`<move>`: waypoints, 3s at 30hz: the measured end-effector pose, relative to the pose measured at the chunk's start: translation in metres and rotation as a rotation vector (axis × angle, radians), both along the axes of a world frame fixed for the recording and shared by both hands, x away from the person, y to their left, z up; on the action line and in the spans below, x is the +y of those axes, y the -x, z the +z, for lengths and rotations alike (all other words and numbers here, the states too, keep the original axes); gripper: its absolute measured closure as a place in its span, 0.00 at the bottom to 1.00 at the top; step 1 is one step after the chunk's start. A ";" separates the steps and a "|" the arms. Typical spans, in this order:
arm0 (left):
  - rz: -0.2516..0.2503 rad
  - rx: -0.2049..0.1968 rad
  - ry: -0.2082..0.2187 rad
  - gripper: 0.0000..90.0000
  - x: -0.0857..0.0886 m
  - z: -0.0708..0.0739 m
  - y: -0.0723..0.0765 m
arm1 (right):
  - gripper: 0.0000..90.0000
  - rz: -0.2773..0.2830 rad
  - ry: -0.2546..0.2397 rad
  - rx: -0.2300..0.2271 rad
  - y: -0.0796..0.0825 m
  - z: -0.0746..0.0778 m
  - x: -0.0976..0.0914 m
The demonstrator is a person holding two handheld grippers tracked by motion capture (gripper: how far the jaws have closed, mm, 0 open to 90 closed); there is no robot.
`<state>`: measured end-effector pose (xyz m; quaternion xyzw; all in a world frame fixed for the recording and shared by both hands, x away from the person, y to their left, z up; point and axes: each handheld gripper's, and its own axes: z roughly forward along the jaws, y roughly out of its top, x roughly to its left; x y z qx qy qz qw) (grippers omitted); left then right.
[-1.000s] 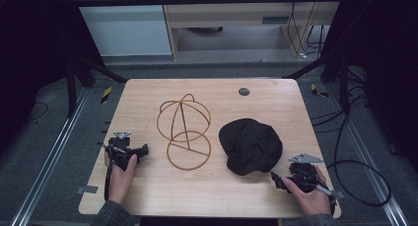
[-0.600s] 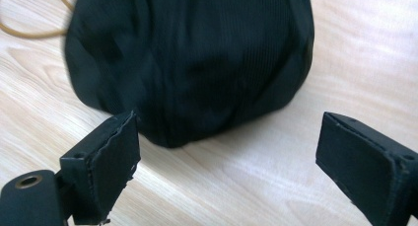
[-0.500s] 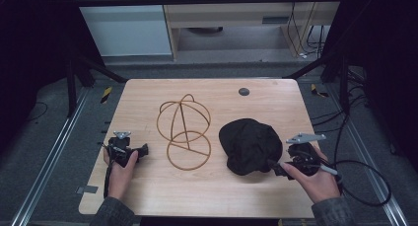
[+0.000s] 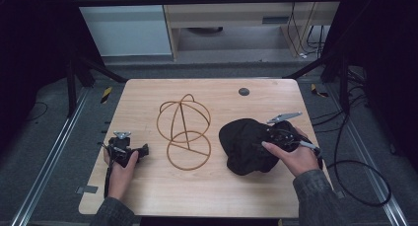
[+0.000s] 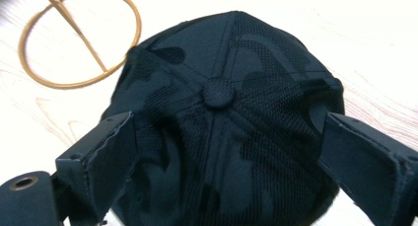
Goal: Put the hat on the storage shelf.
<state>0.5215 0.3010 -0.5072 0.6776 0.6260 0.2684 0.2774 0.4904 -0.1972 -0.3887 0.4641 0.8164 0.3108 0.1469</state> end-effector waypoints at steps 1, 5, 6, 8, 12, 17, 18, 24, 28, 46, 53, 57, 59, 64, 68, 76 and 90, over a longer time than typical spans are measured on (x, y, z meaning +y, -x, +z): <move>-0.001 0.000 0.000 0.00 0.000 0.000 0.000 | 0.10 -0.001 0.001 0.005 -0.002 -0.002 0.000; 0.000 -0.002 0.000 0.00 -0.001 0.000 0.000 | 0.12 0.011 0.006 0.018 -0.005 -0.007 0.001; -0.001 -0.002 0.000 0.00 -0.001 0.000 0.000 | 0.13 0.009 0.002 0.021 -0.006 -0.008 0.001; -0.003 -0.001 0.001 0.00 -0.001 0.000 0.000 | 0.16 0.011 -0.005 0.024 -0.007 -0.009 0.001; -0.004 -0.002 0.001 0.00 -0.002 0.000 0.000 | 0.20 0.014 -0.009 0.028 -0.007 -0.012 0.000; -0.008 0.000 0.000 0.00 -0.002 0.000 0.000 | 0.31 0.025 -0.013 0.035 -0.008 -0.016 -0.001; -0.009 0.000 -0.002 0.00 -0.003 0.000 0.000 | 0.36 0.029 -0.016 0.041 -0.008 -0.016 -0.001; -0.011 -0.001 0.000 0.00 -0.003 0.000 0.001 | 0.55 0.047 -0.045 0.064 -0.009 -0.016 -0.004; -0.015 -0.001 0.000 0.00 -0.004 0.000 0.001 | 0.65 0.060 -0.057 0.071 -0.009 -0.017 -0.005; -0.019 -0.001 0.000 0.00 -0.005 0.000 0.001 | 0.95 0.089 -0.118 0.123 -0.019 -0.005 -0.005; -0.021 -0.001 0.000 0.00 -0.005 0.000 0.001 | 0.95 0.077 -0.164 0.129 -0.023 0.016 -0.004; -0.023 -0.002 -0.001 0.00 -0.005 0.000 0.001 | 0.96 0.051 -0.190 0.127 -0.025 0.029 -0.005; -0.023 -0.002 0.000 0.00 -0.005 0.000 0.001 | 0.96 0.038 -0.195 0.124 -0.026 0.035 -0.005; -0.025 -0.001 -0.001 0.00 -0.006 0.000 0.001 | 0.96 0.009 -0.234 0.086 -0.027 0.054 -0.007; -0.026 -0.001 -0.001 0.00 -0.006 0.000 0.001 | 0.96 -0.007 -0.244 0.065 -0.027 0.063 -0.009; -0.026 -0.001 -0.001 0.00 -0.006 0.000 0.001 | 0.96 -0.049 -0.278 -0.005 -0.025 0.089 -0.014; -0.024 -0.004 0.001 0.00 -0.006 0.000 0.001 | 0.96 -0.077 -0.364 -0.056 -0.025 0.105 -0.020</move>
